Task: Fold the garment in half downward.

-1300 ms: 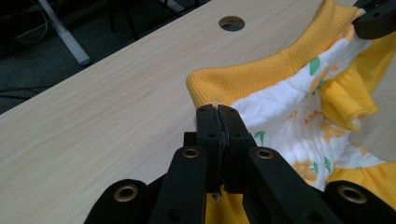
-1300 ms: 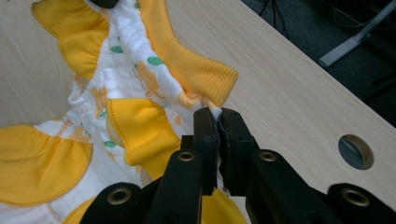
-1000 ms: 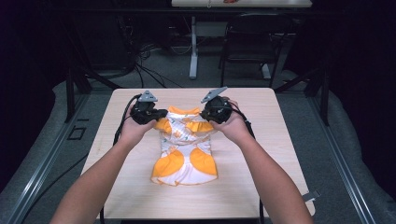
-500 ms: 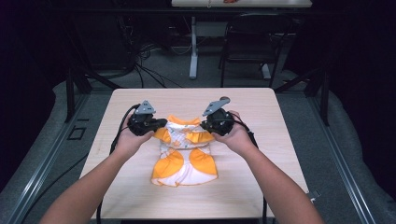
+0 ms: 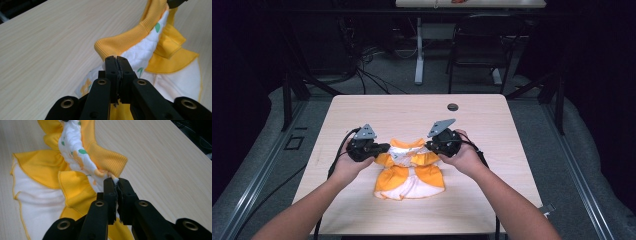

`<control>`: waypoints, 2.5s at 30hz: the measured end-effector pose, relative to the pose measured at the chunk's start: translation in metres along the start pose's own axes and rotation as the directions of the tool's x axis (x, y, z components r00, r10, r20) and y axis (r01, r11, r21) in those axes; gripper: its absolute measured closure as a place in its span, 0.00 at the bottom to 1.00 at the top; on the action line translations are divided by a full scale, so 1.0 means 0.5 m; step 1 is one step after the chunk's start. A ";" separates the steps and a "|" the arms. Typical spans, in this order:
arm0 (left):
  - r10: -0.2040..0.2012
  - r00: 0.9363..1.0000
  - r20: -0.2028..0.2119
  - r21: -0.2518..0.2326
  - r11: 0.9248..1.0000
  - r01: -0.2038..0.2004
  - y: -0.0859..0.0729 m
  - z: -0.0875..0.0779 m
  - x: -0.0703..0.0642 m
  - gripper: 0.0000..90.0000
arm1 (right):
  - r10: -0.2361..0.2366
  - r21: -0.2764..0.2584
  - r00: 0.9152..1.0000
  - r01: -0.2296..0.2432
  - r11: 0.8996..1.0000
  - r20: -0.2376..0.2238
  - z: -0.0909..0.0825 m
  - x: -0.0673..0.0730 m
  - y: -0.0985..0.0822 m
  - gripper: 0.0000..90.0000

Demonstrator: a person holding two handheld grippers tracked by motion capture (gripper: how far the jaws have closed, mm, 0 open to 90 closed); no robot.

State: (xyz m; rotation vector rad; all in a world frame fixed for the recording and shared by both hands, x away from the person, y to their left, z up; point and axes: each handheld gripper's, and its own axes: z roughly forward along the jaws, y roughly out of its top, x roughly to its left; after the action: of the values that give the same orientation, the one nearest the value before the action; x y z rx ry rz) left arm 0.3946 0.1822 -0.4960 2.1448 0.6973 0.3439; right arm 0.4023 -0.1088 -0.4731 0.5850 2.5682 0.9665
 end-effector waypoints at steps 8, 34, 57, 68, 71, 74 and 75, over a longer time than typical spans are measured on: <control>0.002 1.000 0.023 0.005 1.000 -0.002 -0.026 0.006 -0.020 0.98 | 0.006 -0.005 1.000 -0.007 1.000 -0.018 0.000 0.013 -0.018 0.95; -0.039 0.996 0.086 -0.022 0.999 0.041 -0.069 -0.025 -0.055 0.81 | 0.114 -0.046 0.987 -0.119 0.992 -0.110 -0.017 0.051 -0.077 0.88; -0.074 0.992 0.101 0.055 0.996 0.069 -0.073 0.024 -0.042 1.00 | 0.138 0.004 0.970 -0.140 0.990 -0.198 0.055 0.045 -0.062 0.99; -0.030 0.986 0.162 0.071 0.997 0.019 -0.092 0.010 -0.084 1.00 | 0.087 0.013 0.968 -0.086 0.996 -0.234 0.030 0.082 -0.086 0.99; -0.021 0.987 0.162 0.081 0.997 0.008 -0.100 0.012 -0.088 1.00 | 0.085 0.018 0.965 -0.083 0.996 -0.247 0.032 0.093 -0.094 0.99; -0.016 0.987 0.160 0.099 0.995 0.000 -0.111 0.015 -0.092 1.00 | 0.085 0.023 0.965 -0.081 0.996 -0.248 0.036 0.103 -0.104 0.99; -0.015 0.987 0.162 0.104 0.995 -0.002 -0.114 0.015 -0.093 1.00 | 0.078 0.029 0.965 -0.073 0.997 -0.251 0.037 0.106 -0.107 0.99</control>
State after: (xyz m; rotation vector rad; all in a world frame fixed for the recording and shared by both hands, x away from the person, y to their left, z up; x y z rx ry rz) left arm 0.3399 0.1783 -0.5460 2.2394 0.6406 0.1293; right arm 0.3512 -0.1100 -0.5312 0.6039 2.7985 1.1061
